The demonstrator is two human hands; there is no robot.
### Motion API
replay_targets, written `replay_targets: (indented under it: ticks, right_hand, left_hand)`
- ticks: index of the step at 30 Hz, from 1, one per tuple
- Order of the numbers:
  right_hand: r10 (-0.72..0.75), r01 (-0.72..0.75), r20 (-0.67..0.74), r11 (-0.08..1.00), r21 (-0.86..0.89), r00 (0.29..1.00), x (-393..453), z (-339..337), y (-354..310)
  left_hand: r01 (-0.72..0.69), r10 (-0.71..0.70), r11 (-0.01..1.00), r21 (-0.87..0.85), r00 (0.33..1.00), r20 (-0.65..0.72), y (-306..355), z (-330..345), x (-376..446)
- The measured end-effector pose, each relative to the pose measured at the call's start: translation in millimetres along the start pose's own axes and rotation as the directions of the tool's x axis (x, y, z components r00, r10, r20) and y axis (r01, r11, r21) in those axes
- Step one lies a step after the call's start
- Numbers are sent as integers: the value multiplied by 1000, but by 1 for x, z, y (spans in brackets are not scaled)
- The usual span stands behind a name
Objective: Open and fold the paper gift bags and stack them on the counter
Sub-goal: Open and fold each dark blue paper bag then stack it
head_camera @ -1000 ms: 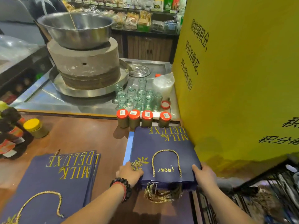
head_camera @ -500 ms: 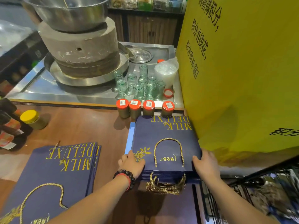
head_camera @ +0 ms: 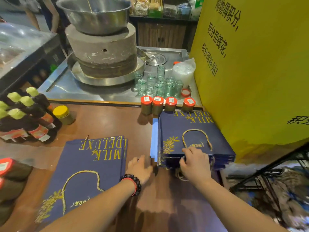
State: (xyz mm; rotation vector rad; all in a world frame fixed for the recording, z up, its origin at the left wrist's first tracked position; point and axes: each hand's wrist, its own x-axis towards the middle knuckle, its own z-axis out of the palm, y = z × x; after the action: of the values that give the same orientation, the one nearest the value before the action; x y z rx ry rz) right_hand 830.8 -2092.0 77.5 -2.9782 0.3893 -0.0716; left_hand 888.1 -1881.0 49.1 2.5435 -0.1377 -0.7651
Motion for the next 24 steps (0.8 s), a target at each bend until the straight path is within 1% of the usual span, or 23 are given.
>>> replay_targets:
  ticks: [3, 5, 7, 9, 11, 13, 14, 16, 17, 19, 21, 22, 24]
  right_hand:
    - [-69, 69, -40, 998, 9, 997, -29, 22, -58]
    - [-81, 80, 10, 995, 52, 997, -47, 40, -102]
    - [-106, 101, 78, 993, 68, 991, -64, 59, -147]
    - [-98, 84, 209, 994, 73, 973, -76, 77, -188]
    - [-69, 44, 366, 996, 78, 928, -87, 95, -221]
    - [-12, -44, 484, 994, 105, 875, -99, 114, -246]
    - [24, -107, 537, 987, 123, 843, -105, 122, -255]
    - [76, -246, 613, 949, 198, 786, -116, 135, -270]
    - [98, -309, 630, 922, 233, 770, -119, 138, -276]
    - [150, -396, 623, 876, 277, 768, -122, 140, -283]
    - [224, -467, 585, 831, 303, 779, -120, 135, -287]
    - [276, -518, 562, 789, 332, 780, -118, 130, -288]
    - [381, -614, 512, 661, 430, 769, -114, 116, -289]
  left_hand:
    - [39, -39, 999, 8, 999, -16, -65, -14, -17]
    - [79, -79, 996, 31, 997, -12, -116, -26, -27]
    - [124, -123, 991, 51, 992, -16, -170, -39, -36]
    - [176, -174, 981, 84, 984, -28, -219, -53, -45]
    - [249, -245, 961, 117, 968, -44, -264, -64, -57]
    - [326, -322, 939, 109, 945, -53, -302, -73, -69]
    - [348, -347, 933, 89, 937, -33, -318, -76, -73]
    - [348, -348, 937, 6, 937, 39, -340, -77, -80]
    - [336, -333, 941, -43, 941, 69, -345, -75, -82]
    - [306, -299, 948, -90, 950, 86, -347, -74, -86]
    - [287, -283, 956, -60, 957, 70, -347, -76, -90]
    - [285, -283, 958, -30, 957, 72, -347, -78, -92]
    - [265, -267, 963, 45, 962, 63, -350, -84, -95]
